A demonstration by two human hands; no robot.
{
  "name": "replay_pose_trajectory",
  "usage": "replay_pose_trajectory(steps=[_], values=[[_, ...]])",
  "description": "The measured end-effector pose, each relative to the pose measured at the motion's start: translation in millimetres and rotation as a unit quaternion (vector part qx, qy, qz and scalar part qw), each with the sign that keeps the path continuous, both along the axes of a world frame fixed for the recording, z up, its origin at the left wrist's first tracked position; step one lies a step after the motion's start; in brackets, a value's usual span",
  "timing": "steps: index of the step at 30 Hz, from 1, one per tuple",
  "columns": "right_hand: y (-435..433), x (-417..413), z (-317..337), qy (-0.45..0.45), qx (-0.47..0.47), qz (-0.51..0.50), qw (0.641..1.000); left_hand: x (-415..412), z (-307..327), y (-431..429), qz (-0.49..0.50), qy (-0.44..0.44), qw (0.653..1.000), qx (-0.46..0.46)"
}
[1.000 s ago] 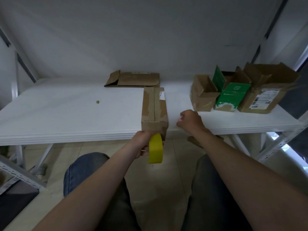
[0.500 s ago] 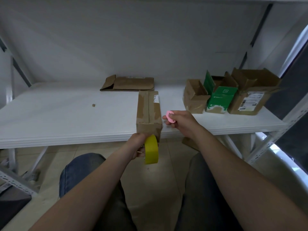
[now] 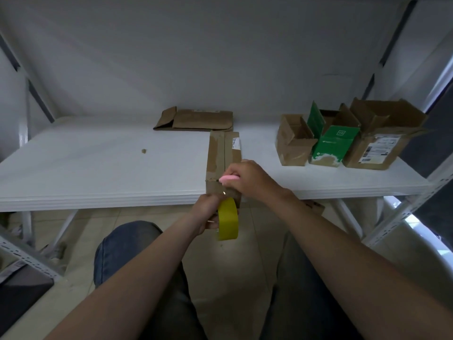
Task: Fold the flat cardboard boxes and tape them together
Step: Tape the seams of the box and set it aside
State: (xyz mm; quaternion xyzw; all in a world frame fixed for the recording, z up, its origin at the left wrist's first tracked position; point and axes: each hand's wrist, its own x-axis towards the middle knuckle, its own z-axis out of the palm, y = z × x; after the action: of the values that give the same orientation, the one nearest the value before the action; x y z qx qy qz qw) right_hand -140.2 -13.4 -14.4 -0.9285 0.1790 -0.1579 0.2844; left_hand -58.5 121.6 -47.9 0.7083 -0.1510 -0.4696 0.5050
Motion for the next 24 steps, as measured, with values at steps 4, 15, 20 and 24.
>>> replay_pose_trajectory(steps=[4, 15, 20, 24], values=[[-2, 7, -10, 0.077, -0.102, 0.029, 0.991, 3, -4, 2, 0.000, -0.016, 1.000, 0.000], [12, 16, -23, 0.097, -0.281, 0.031, 0.954, 11, -23, -9, 0.096, -0.045, 0.994, 0.016], [20, 21, -29, 0.087, -0.308, 0.005, 0.947, 13, -25, -14, 0.097, -0.063, 0.993, 0.028], [25, 27, -35, 0.097, -0.330, -0.013, 0.939, 14, -25, -14, 0.114, -0.043, 0.992, 0.046]])
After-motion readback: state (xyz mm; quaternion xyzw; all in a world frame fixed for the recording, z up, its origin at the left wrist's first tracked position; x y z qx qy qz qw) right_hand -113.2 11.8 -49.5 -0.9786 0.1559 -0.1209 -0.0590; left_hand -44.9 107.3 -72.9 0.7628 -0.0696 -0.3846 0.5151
